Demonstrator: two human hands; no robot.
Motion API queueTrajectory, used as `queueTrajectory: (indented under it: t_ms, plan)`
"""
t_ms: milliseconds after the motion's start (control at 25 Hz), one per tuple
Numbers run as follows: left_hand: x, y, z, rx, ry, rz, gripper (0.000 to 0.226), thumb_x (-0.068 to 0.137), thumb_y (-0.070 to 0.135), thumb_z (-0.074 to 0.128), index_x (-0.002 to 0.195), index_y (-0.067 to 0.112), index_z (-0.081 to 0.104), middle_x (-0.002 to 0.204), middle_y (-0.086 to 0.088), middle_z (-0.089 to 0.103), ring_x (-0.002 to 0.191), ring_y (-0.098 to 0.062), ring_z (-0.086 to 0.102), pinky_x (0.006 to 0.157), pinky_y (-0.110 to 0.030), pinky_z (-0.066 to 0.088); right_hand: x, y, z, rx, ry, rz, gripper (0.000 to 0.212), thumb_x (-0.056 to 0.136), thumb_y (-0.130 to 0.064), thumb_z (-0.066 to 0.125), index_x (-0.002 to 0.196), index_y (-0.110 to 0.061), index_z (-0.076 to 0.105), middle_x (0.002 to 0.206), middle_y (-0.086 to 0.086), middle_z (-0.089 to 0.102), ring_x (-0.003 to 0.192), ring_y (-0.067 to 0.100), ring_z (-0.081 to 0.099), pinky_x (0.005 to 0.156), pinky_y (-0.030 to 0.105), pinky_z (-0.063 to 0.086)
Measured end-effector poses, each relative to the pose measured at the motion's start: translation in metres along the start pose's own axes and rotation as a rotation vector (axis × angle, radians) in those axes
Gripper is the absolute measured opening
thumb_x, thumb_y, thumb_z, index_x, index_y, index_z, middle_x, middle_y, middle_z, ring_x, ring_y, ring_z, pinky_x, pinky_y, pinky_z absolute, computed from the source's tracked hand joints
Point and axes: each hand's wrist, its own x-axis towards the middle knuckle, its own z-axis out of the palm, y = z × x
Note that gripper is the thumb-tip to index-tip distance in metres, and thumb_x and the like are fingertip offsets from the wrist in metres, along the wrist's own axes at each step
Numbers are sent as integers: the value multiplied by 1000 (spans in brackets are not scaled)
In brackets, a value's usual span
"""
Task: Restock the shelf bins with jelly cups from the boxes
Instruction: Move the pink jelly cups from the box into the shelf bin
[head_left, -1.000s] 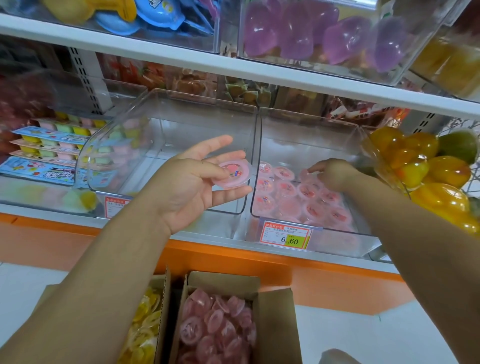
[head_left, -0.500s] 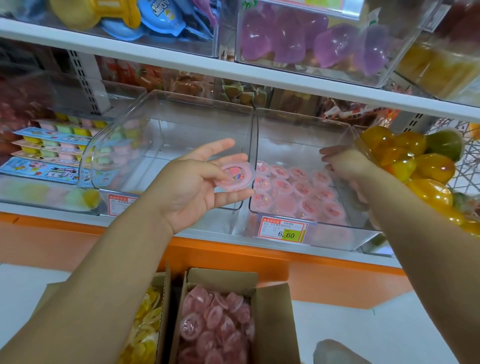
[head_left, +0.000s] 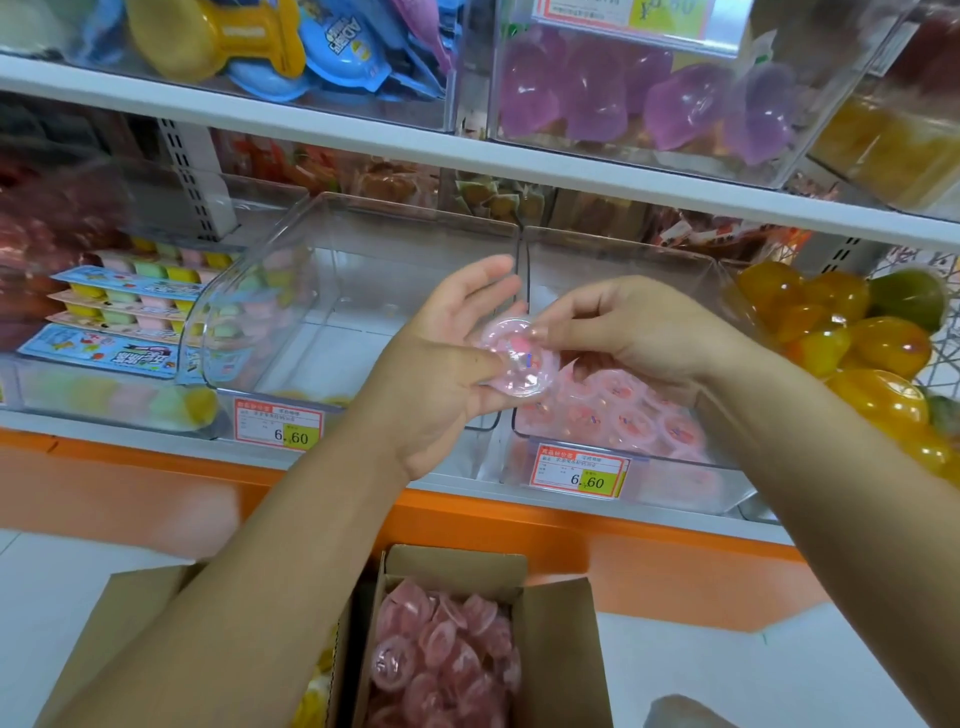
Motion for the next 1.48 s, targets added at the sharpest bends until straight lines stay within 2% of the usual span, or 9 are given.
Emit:
queueTrajectory:
  t_ms: [280, 440, 600, 920, 1040, 1160, 1240, 1360, 1480]
  plan:
    - [8, 17, -30, -86, 251, 17, 40, 99, -3, 43, 124, 26, 58, 133, -1, 62, 126, -14, 58, 91, -50, 56, 87, 60, -78, -217, 494, 337, 27, 92, -13, 62, 112, 5, 62, 75, 8, 64, 55, 12, 62, 72, 25, 57]
    - [11, 13, -36, -55, 271, -3, 35, 100, 2, 45, 124, 25, 58, 127, -1, 67, 116, -13, 66, 91, -44, 58, 148, 87, -62, -273, 556, 409, 16, 86, -15, 69, 86, 0, 72, 76, 11, 72, 68, 16, 70, 81, 29, 58]
    - [9, 12, -43, -24, 279, -12, 35, 101, 4, 45, 126, 26, 58, 127, -1, 67, 113, -13, 67, 90, -42, 58, 163, 102, -48, -364, 645, 457, 17, 83, -19, 69, 70, -7, 65, 39, 1, 59, 43, 14, 59, 46, 24, 47]
    - [10, 11, -46, -22, 275, -8, 36, 100, 6, 48, 129, 26, 56, 126, 1, 68, 112, -13, 68, 91, -41, 57, 165, 110, -43, -495, 443, 339, 17, 86, -34, 68, 94, -22, 59, 90, 5, 65, 73, 24, 63, 67, 32, 51]
    - [11, 9, -43, -13, 262, -14, 35, 100, 6, 49, 128, 26, 56, 127, 0, 67, 112, -14, 68, 92, -42, 57, 152, 105, -56, -447, 443, 248, 22, 93, -21, 58, 115, -20, 65, 114, 3, 62, 77, 16, 60, 55, 15, 46]
    - [11, 10, -42, -9, 262, -4, 36, 101, 6, 47, 131, 25, 55, 127, -1, 67, 112, -14, 68, 92, -42, 57, 136, 104, -56, -778, 193, 102, 40, 102, -13, 40, 141, -16, 47, 149, 5, 41, 117, 19, 52, 87, 11, 40]
    - [11, 11, -40, -9, 262, -8, 38, 101, 6, 46, 134, 24, 53, 128, -1, 66, 111, -14, 68, 92, -42, 56, 131, 111, -45, -955, -4, 84, 47, 105, -17, 31, 151, -21, 26, 160, 4, 17, 145, 23, 21, 115, 26, 17]
    - [9, 11, -39, -9, 266, -6, 39, 101, 6, 46, 135, 24, 53, 127, -1, 67, 111, -14, 69, 91, -42, 57, 131, 115, -29, -1052, -112, 76, 52, 105, -22, 28, 154, -28, 10, 162, 0, 0, 149, 26, 0, 120, 48, 4]
    - [7, 10, -38, -4, 262, -17, 38, 101, 7, 47, 134, 23, 54, 125, -1, 68, 111, -14, 69, 90, -42, 57, 116, 98, -42, -728, 80, 92, 52, 104, -14, 33, 153, -16, 16, 161, 5, 13, 147, 24, 16, 114, 26, 14]
